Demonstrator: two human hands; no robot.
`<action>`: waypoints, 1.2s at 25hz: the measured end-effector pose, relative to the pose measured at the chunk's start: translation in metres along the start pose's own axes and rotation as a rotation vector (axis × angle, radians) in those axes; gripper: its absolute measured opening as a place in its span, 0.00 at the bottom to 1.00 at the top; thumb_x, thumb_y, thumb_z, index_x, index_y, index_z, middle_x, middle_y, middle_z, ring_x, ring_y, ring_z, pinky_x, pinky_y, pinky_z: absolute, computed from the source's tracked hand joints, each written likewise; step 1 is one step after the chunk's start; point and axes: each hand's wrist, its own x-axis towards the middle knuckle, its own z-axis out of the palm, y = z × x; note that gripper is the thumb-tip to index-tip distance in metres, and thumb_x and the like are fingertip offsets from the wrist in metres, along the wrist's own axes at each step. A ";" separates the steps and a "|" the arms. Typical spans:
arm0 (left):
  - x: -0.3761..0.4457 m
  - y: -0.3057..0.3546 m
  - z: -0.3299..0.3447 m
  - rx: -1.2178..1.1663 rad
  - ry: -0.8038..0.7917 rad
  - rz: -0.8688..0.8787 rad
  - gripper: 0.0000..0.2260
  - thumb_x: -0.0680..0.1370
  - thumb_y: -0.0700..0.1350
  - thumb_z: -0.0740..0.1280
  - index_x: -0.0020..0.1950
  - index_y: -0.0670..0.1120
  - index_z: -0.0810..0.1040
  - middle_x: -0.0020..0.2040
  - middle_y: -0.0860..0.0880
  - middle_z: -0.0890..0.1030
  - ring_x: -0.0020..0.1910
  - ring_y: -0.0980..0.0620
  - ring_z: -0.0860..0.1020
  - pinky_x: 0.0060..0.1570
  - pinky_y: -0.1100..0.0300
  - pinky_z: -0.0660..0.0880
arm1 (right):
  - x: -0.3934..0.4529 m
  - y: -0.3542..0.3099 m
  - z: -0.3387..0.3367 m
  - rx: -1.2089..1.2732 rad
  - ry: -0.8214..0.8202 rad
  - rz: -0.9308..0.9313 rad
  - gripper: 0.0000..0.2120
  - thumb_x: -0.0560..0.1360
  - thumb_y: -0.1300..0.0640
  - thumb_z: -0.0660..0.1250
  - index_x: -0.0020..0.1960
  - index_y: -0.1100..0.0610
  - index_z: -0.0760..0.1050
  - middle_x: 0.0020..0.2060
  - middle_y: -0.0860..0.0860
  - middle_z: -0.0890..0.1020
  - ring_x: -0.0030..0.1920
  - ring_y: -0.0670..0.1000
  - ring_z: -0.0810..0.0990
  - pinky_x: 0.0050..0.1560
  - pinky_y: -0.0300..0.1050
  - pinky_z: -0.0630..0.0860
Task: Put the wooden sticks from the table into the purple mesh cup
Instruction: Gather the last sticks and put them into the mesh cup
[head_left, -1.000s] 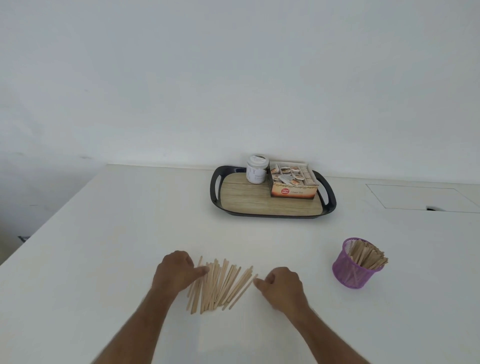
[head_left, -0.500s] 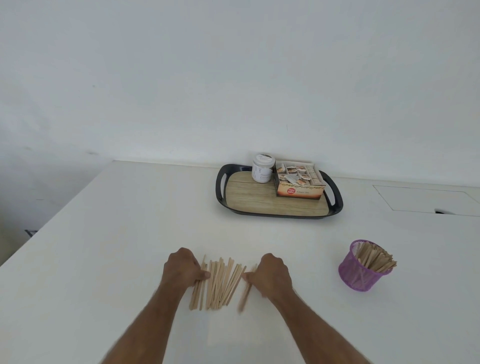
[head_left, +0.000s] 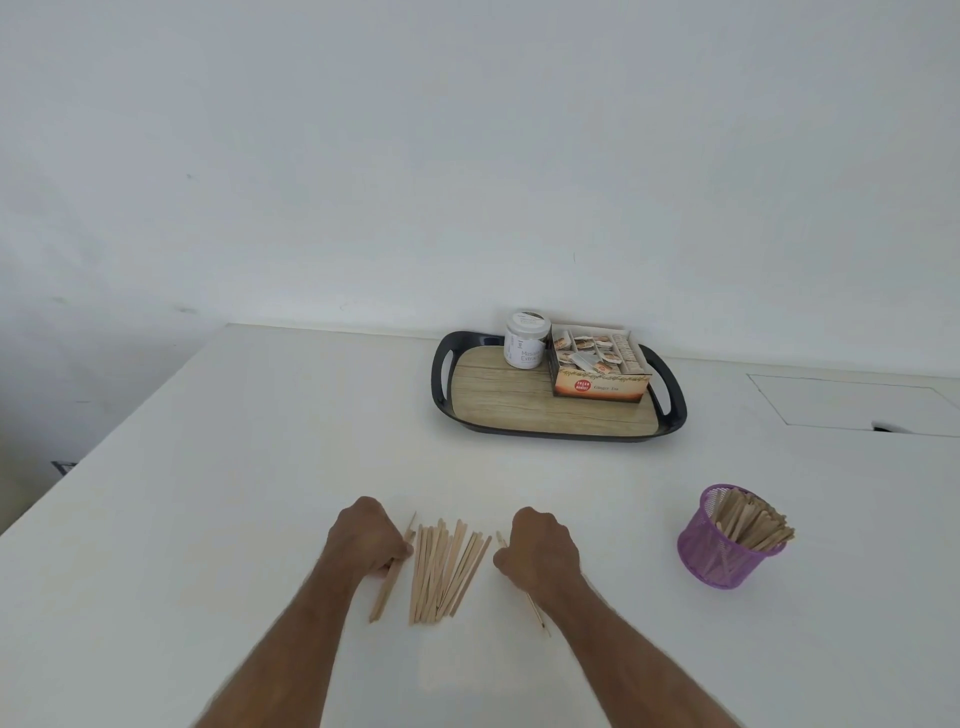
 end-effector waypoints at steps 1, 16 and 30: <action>0.000 0.000 0.000 0.005 -0.003 0.001 0.12 0.72 0.37 0.78 0.51 0.31 0.82 0.44 0.37 0.86 0.44 0.40 0.87 0.48 0.46 0.85 | 0.000 0.001 0.000 -0.002 -0.011 0.005 0.11 0.68 0.61 0.66 0.33 0.54 0.64 0.30 0.47 0.71 0.30 0.48 0.71 0.29 0.37 0.65; -0.001 -0.003 0.012 0.227 0.095 0.142 0.10 0.69 0.38 0.68 0.30 0.45 0.70 0.27 0.51 0.72 0.27 0.51 0.74 0.32 0.62 0.71 | -0.009 0.008 0.008 -0.121 0.011 -0.096 0.11 0.75 0.62 0.64 0.35 0.57 0.66 0.35 0.51 0.76 0.47 0.56 0.83 0.40 0.43 0.73; -0.009 -0.007 0.013 0.228 0.110 0.247 0.18 0.66 0.36 0.64 0.23 0.48 0.58 0.21 0.54 0.60 0.21 0.54 0.59 0.26 0.64 0.60 | -0.014 0.025 0.016 0.019 -0.030 -0.105 0.08 0.74 0.60 0.58 0.36 0.56 0.65 0.47 0.59 0.81 0.49 0.60 0.81 0.42 0.44 0.72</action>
